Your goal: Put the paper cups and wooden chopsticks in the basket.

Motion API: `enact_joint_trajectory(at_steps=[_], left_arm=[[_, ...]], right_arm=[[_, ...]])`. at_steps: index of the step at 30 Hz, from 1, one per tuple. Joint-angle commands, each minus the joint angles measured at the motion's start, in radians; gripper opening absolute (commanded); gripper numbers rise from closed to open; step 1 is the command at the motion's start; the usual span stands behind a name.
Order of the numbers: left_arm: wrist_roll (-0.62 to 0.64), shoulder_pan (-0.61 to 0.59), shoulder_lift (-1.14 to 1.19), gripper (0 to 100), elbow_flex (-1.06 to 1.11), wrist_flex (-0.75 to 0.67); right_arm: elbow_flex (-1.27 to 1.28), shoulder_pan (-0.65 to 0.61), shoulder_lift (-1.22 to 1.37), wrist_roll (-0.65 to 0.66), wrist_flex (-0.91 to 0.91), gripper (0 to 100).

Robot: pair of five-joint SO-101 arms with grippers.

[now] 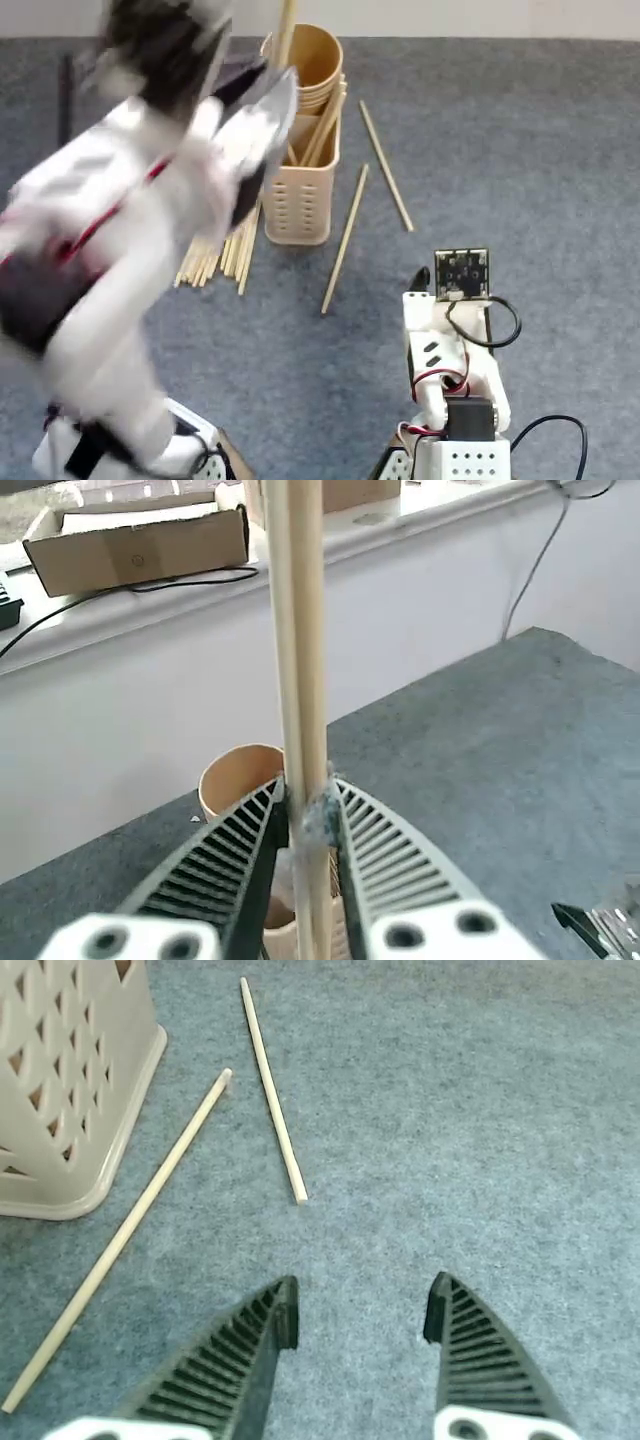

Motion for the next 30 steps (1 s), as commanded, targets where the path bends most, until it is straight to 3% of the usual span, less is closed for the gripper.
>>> enact_joint_trajectory(at_steps=[1,12,19,23,30], left_arm=[[0.011,0.024,-0.077,0,0.108,0.006],[0.038,-0.056,-0.137,0,0.696,-0.391],[-0.028,-0.064,-0.292,0,1.121,-0.896],[-0.002,-0.097,-0.271,0,1.075,-1.037],[0.011,-0.153,-0.044,0,0.958,-1.04]], right_arm=[[0.128,0.008,-0.016,0.014,0.001,21.4],[0.13,0.008,-0.016,0.014,0.001,21.4],[0.13,0.008,-0.016,0.014,0.001,21.4],[0.13,0.008,-0.016,0.014,0.001,21.4],[0.131,0.008,-0.016,0.014,0.001,21.4]])
